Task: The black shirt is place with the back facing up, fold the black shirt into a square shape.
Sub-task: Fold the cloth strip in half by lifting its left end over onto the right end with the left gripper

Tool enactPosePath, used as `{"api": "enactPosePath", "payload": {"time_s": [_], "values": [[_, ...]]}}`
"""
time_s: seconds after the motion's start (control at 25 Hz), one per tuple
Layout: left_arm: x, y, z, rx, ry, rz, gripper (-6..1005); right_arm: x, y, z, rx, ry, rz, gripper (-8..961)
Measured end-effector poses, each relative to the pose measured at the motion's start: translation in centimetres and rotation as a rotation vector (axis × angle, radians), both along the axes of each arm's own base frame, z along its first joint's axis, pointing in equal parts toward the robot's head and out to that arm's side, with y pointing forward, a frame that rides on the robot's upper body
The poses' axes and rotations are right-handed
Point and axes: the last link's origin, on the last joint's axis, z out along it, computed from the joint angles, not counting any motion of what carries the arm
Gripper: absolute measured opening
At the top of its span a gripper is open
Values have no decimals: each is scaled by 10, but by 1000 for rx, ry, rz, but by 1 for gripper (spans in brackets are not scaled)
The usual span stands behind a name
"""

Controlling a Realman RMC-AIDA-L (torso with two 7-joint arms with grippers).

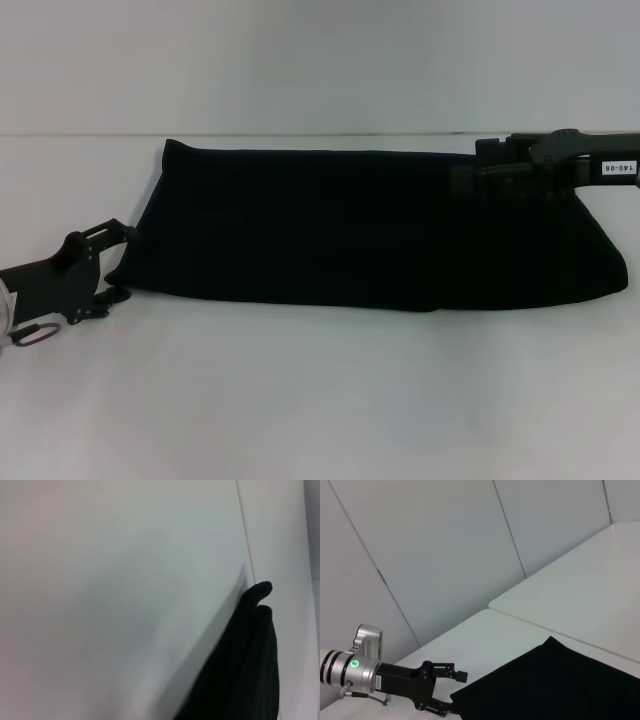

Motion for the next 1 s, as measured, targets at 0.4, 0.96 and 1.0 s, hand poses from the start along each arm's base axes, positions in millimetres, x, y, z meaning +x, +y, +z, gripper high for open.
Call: {"api": "enactPosePath", "payload": {"time_s": [0.4,0.96,1.0], "values": [[7,10,2,9,19,-23,905,-1,0,-1,-1,1,1,931],[12,15,1,5,77,-97,905,-1,0,-1,0,1,2,930],[12,15,1,3,85,-105,905,-1,0,0,0,0,2,930]]}}
